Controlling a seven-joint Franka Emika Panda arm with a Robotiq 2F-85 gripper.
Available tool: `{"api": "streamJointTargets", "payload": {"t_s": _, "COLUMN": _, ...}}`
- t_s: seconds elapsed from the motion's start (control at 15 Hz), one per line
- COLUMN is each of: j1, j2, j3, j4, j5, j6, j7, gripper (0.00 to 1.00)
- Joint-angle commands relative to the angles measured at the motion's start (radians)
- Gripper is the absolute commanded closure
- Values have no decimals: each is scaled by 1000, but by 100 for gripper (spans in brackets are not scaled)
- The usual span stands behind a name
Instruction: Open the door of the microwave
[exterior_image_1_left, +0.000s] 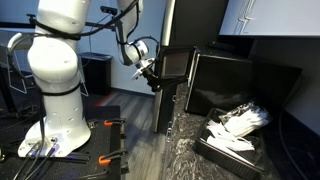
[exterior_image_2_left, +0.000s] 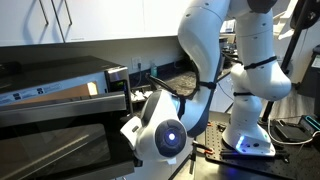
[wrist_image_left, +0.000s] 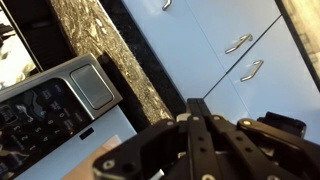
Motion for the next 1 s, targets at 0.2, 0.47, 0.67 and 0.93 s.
{"api": "streamJointTargets", "payload": {"t_s": 0.2, "j1": -19, "j2": -101, "j3": -28, "j4": -54, "j5": 118, "j6": 343, "j7": -127, "gripper": 100}}
{"api": "streamJointTargets", "payload": {"t_s": 0.47, "j1": -18, "j2": -136, "j3": -33, "j4": -99, "j5": 306, "j6": 464, "j7": -261, "gripper": 100}}
{"api": "streamJointTargets", "payload": {"t_s": 0.67, "j1": -9, "j2": -164, "j3": -29, "j4": -125, "j5": 541, "j6": 490, "j7": -404, "gripper": 100}}
{"api": "streamJointTargets", "payload": {"t_s": 0.93, "j1": 0, "j2": -203, "j3": -19, "j4": -133, "j5": 859, "j6": 464, "j7": -594, "gripper": 100}}
